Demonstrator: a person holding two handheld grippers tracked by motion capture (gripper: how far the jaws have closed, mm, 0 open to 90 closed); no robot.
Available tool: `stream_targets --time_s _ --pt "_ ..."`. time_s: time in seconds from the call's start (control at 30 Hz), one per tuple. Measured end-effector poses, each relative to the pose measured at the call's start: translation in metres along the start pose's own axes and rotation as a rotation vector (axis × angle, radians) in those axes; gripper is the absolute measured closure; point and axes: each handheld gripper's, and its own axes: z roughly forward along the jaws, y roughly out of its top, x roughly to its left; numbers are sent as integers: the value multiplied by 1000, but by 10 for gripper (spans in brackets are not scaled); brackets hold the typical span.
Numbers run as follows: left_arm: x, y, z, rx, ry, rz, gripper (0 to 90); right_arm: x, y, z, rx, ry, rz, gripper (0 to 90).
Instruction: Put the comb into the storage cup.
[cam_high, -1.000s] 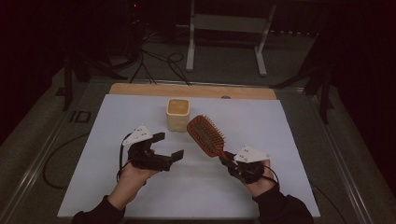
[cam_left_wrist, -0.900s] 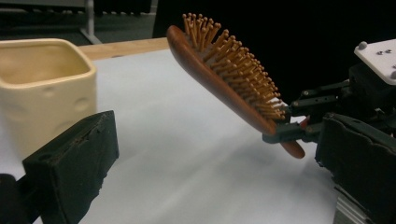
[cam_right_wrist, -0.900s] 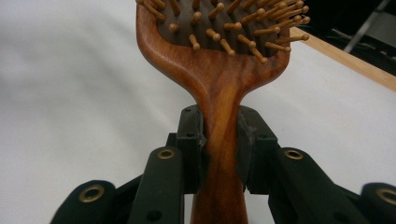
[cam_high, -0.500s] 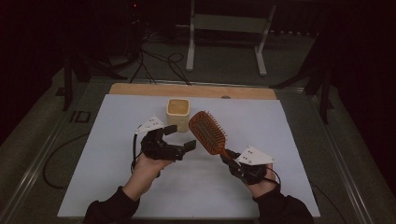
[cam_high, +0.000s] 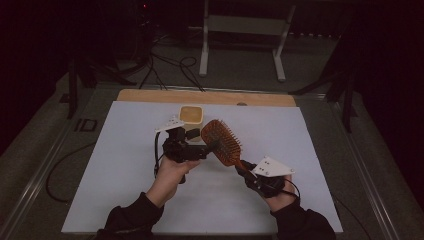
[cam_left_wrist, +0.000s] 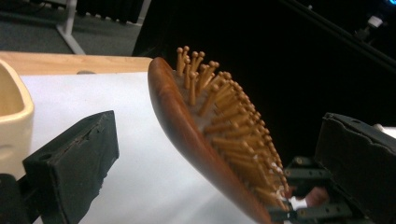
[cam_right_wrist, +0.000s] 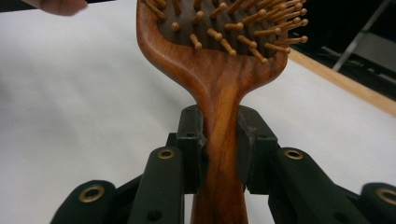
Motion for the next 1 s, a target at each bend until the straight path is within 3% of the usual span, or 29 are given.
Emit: stream_targets --time_s 0.13,0.37,0.5,0.6,0.8,1.0 --pt "1 -1 13 9 5 -53 16 0 0 -1 -4 1 -4 729" --pt "-2 -3 25 12 1 -54 86 0 0 0 1 5 -4 729" --pt "-3 -4 32 15 3 -66 201 1 1 1 7 10 -16 729" --pt "-3 -5 32 9 11 -68 268 1 0 1 5 6 -12 729" --pt "0 -5 32 -16 -8 -116 342 0 0 2 7 -1 -15 728" --pt "-2 -3 31 -23 -26 -119 410 1 -1 2 6 -6 -15 727"
